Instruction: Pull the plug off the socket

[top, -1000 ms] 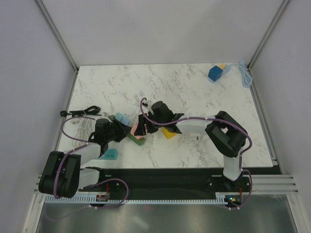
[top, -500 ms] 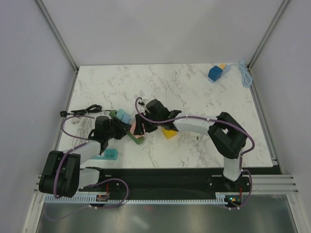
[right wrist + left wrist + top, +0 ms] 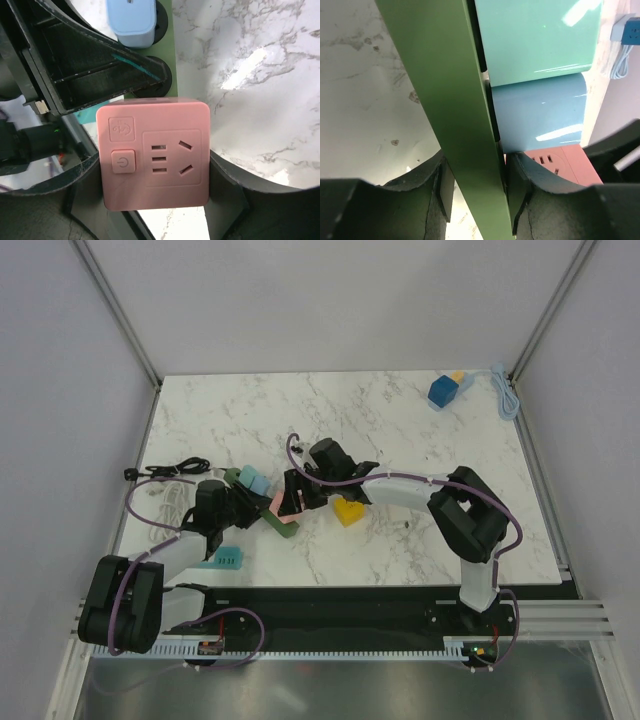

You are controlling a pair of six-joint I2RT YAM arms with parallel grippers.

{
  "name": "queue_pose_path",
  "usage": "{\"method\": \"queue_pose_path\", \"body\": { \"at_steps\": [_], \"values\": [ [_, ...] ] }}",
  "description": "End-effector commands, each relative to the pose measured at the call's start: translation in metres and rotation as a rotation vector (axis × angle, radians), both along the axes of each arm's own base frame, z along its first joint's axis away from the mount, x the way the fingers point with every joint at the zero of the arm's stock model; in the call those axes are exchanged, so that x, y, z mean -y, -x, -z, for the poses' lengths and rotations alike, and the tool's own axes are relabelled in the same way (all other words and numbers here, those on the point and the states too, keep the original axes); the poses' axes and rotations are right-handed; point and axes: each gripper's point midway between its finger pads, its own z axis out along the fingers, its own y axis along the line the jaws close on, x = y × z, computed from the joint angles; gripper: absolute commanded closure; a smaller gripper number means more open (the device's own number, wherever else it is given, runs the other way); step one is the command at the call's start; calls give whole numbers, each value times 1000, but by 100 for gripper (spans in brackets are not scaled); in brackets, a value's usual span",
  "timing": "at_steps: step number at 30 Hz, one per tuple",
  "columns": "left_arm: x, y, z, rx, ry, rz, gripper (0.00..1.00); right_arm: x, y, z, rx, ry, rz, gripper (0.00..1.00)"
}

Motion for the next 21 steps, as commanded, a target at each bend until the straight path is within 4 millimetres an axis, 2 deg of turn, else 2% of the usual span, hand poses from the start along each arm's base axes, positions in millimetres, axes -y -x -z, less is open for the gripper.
{"method": "queue_pose_path", "body": {
  "at_steps": [1, 5, 9, 10, 11, 12, 13, 14, 16, 18, 19, 21],
  "values": [
    [-10, 16, 19, 21, -160, 109, 98, 46, -59, -28, 288, 278, 215, 100],
    [-11, 18, 20, 21, -162, 106, 98, 52, -57, -26, 347, 360, 237, 100],
    [-10, 17, 19, 22, -160, 105, 98, 51, -57, -24, 325, 333, 236, 100],
    [-11, 17, 19, 22, -160, 103, 98, 46, -52, -27, 297, 290, 210, 100],
    [-11, 17, 19, 22, -160, 103, 98, 43, -58, -34, 285, 225, 214, 100],
    [-11, 18, 20, 19, -162, 102, 98, 43, -52, -33, 221, 159, 218, 100],
    [-11, 18, 20, 18, -161, 101, 98, 42, -48, -42, 129, 34, 180, 100],
    [-11, 19, 20, 18, -160, 102, 98, 37, -48, -50, 118, -78, 167, 100],
    [-10, 19, 20, 23, -155, 105, 98, 40, -52, -57, 76, -147, 180, 100],
    [-9, 19, 20, 23, -152, 110, 98, 48, -59, -55, 108, -93, 204, 100],
    [-9, 18, 19, 26, -149, 109, 98, 59, -59, -43, 121, -10, 209, 100],
    [-8, 19, 19, 24, -146, 113, 98, 79, -76, -37, 197, 109, 287, 100]
  ]
}}
